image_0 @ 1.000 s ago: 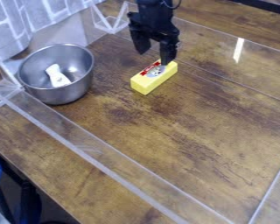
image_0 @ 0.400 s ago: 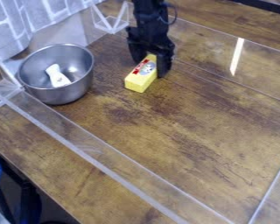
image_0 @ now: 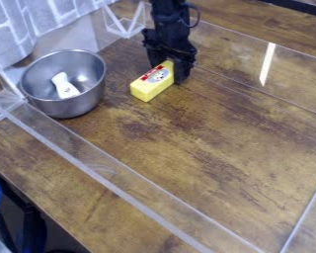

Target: Move the yellow butter to the left side of the table

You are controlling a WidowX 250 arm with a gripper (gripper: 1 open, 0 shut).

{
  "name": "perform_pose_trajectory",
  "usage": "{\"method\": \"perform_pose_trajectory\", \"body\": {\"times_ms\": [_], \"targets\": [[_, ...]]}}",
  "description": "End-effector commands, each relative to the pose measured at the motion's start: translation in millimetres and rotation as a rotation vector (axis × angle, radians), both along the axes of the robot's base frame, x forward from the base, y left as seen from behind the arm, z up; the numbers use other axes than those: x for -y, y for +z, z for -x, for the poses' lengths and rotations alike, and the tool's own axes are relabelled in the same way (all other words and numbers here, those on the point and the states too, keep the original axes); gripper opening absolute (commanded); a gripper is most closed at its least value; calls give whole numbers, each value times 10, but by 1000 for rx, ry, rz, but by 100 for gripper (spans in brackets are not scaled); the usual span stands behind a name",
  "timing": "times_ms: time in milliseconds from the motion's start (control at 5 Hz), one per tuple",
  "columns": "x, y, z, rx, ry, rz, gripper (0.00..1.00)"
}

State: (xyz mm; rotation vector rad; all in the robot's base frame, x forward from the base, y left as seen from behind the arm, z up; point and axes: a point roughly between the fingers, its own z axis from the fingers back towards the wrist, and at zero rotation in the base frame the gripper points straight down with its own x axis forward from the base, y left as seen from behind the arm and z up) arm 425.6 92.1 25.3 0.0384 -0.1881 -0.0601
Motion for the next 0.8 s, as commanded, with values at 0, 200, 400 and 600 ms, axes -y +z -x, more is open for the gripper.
{"method": "perform_pose_trajectory", "body": {"times_ms": [0,200,400,600], "targets": [[-12,152,-9,27,12,-1,0],[4,219,26,18,20,3,0],[21,297,60,10,27,7,0],[37,379,95,3,34,10,0]]}}
